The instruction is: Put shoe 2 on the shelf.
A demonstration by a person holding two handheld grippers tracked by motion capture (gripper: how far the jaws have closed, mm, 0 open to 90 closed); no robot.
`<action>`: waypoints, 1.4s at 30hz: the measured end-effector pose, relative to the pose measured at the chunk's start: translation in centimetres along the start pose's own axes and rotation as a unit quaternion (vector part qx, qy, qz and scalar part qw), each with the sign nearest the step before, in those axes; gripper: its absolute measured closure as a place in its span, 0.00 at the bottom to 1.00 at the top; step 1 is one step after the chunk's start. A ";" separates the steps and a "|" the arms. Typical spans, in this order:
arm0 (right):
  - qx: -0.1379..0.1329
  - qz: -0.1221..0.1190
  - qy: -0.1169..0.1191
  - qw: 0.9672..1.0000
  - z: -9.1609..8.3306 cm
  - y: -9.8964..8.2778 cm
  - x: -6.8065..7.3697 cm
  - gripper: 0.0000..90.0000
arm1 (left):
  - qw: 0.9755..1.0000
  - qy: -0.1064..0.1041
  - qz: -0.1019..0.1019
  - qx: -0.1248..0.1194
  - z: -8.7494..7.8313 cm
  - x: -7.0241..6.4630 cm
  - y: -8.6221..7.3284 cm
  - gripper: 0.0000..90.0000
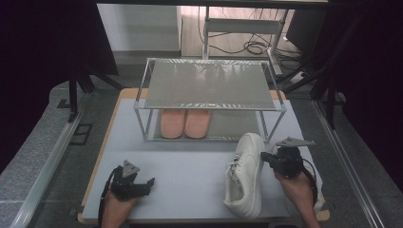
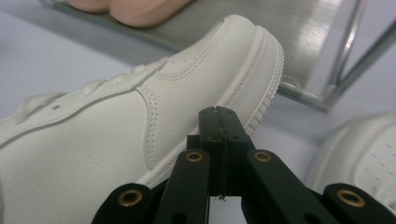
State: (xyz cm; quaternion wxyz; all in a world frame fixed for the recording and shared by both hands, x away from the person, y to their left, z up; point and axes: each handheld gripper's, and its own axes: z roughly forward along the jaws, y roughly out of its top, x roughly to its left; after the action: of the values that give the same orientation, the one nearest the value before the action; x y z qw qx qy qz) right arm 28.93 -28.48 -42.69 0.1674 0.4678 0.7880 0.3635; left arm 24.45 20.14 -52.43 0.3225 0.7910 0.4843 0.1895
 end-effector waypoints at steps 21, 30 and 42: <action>0.036 0.016 -0.079 0.996 1.1 -0.2 0.0 1.00 | 1.000 0.000 0.000 0.000 0.0 0.0 0.0 0.15; 0.060 0.019 -0.081 0.995 2.4 -0.7 0.0 1.00 | 1.000 0.000 0.000 0.000 0.0 0.0 0.0 0.15; 0.065 0.014 -0.042 0.997 3.6 -0.6 1.1 1.00 | 1.000 0.000 0.001 0.000 0.0 0.0 0.0 0.15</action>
State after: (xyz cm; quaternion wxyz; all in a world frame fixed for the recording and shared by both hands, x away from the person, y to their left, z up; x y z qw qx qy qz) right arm 30.22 -26.24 -45.52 0.1646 0.5035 0.7956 0.2938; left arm 24.44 20.13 -52.42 0.3222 0.7913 0.4837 0.1896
